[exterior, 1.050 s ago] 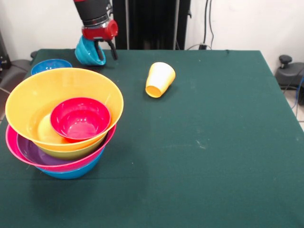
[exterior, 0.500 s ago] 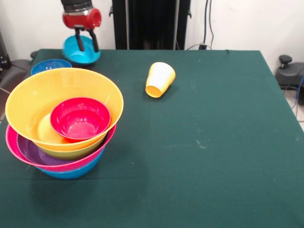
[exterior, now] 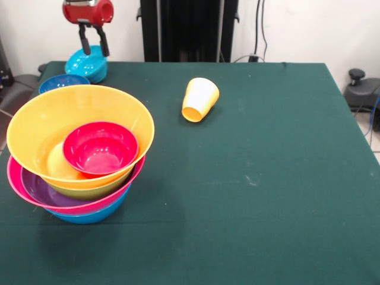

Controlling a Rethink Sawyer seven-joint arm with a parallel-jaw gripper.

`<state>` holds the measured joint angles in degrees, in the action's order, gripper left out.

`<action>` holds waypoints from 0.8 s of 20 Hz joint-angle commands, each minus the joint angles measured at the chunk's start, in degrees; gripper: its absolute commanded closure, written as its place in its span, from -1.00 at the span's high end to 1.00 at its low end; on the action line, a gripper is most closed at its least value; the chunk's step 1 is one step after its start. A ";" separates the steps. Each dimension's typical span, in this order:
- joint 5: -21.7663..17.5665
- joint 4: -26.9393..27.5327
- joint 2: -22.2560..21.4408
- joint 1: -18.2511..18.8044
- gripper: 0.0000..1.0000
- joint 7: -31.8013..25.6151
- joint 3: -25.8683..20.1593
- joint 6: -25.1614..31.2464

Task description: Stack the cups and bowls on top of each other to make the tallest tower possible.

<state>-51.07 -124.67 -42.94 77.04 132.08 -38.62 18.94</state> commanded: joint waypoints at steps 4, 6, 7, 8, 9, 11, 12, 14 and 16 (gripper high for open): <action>0.84 -1.95 0.20 -1.13 1.00 -13.53 -5.46 7.75; 0.41 -1.67 0.60 -1.37 1.00 -13.12 -5.27 7.68; -0.08 -1.51 0.98 -1.57 1.00 -12.69 -4.93 7.40; -0.94 -1.39 1.32 -2.08 1.00 -11.83 -4.31 6.66; -1.65 -1.25 1.63 -2.61 1.00 -11.09 -3.73 6.15; -2.82 -1.15 2.07 -3.60 1.00 -9.74 -2.72 5.18; -3.52 -1.14 2.33 -4.29 1.00 -8.79 -2.02 4.55; -5.28 -0.63 3.18 -6.51 1.00 -6.14 -0.07 2.97; -5.99 -0.07 4.22 -7.82 1.00 -5.05 1.14 2.41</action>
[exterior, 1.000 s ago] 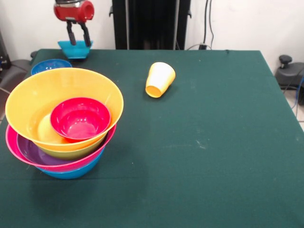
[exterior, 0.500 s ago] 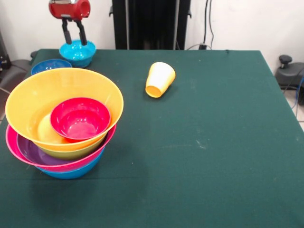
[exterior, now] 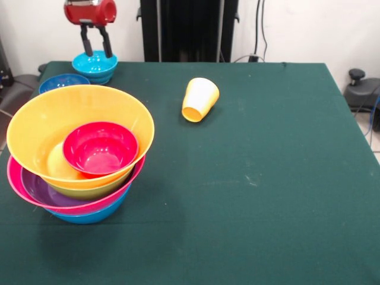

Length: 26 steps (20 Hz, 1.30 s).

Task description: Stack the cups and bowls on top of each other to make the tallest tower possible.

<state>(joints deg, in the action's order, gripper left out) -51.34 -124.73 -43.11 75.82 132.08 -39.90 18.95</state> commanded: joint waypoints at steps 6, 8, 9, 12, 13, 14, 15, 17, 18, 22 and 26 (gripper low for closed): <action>-8.92 -0.05 5.64 -9.75 1.00 -1.37 7.16 -0.90; -10.33 0.34 6.49 -10.39 1.00 -0.44 8.81 -1.98; -11.07 0.63 7.10 -10.61 1.00 -0.10 9.56 -2.42; -13.67 1.40 8.07 -11.73 1.00 1.10 12.40 -4.25; -14.21 1.37 8.33 -11.59 1.00 0.99 13.01 -4.49; -14.45 1.10 8.22 -11.31 1.00 0.81 13.42 -4.83; -14.69 0.83 8.12 -11.02 1.00 0.62 13.82 -5.18; -14.53 -0.07 7.70 -10.21 1.00 0.03 14.13 -5.38; -14.65 -0.46 7.52 -9.81 1.00 -0.20 14.37 -5.57; -14.53 -1.94 6.38 -8.72 1.00 -1.06 14.87 -5.98; -14.70 -3.09 6.31 -8.23 1.00 -0.96 15.75 -6.63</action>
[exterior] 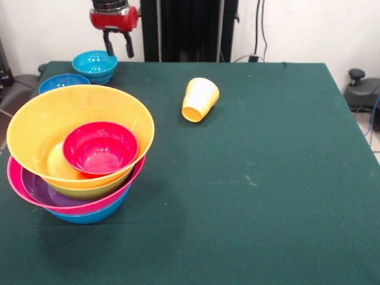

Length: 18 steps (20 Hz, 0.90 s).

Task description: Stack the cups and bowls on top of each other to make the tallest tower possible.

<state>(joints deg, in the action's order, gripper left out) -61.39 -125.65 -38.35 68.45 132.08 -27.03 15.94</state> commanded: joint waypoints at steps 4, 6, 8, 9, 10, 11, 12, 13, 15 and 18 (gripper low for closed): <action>-7.21 -0.89 3.86 -2.50 1.00 1.29 6.34 -6.82; -9.13 1.52 6.84 -4.40 1.00 3.02 8.98 -9.38; -10.87 4.96 10.66 -7.49 1.00 5.44 12.62 -13.23; -11.24 6.59 12.22 -9.19 1.00 6.45 14.65 -15.38; -11.37 8.00 13.57 -10.49 1.00 6.88 16.30 -17.17; -11.20 9.25 14.95 -11.31 1.00 6.83 17.66 -18.73; -10.82 10.42 16.22 -12.05 1.00 6.31 18.96 -20.25; -10.25 11.32 17.17 -12.68 1.00 5.76 20.14 -21.55; -9.21 12.76 18.77 -13.43 1.00 4.52 21.82 -23.44; -8.34 12.95 18.59 -12.95 1.00 2.73 22.06 -23.64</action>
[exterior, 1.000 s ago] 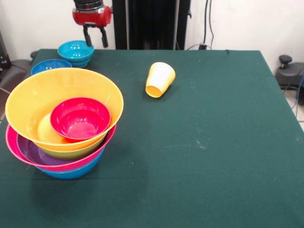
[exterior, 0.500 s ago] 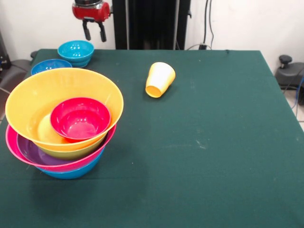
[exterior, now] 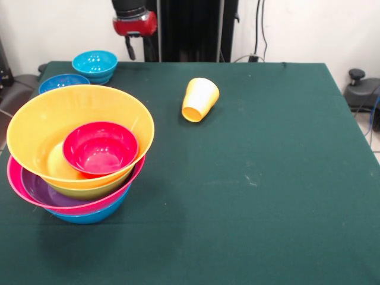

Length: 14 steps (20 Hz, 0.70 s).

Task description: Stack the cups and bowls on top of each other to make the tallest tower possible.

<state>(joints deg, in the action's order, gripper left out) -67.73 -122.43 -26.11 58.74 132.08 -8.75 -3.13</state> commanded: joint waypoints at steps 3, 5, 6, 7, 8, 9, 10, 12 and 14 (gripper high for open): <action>-1.70 9.22 5.22 -2.03 1.00 1.36 2.56 -3.11; -1.55 8.03 3.47 -1.13 1.00 0.62 1.38 -1.59; -1.39 7.14 2.28 -0.26 1.00 0.04 0.26 -0.25; -1.06 6.12 0.98 0.46 1.00 -0.49 -0.77 0.96; -0.56 5.06 -0.42 0.98 1.00 -0.98 -1.62 2.04; -0.05 4.06 -1.85 1.66 1.00 -1.74 -2.63 3.33; 0.61 3.11 -3.05 2.69 1.00 -2.82 -4.01 4.99; 1.58 1.92 -4.82 4.07 1.00 -4.37 -5.78 7.10; 2.17 1.23 -5.76 5.45 1.00 -5.58 -7.36 8.70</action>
<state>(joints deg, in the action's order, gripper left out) -67.65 -122.44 -28.10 63.18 132.08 -8.06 -3.50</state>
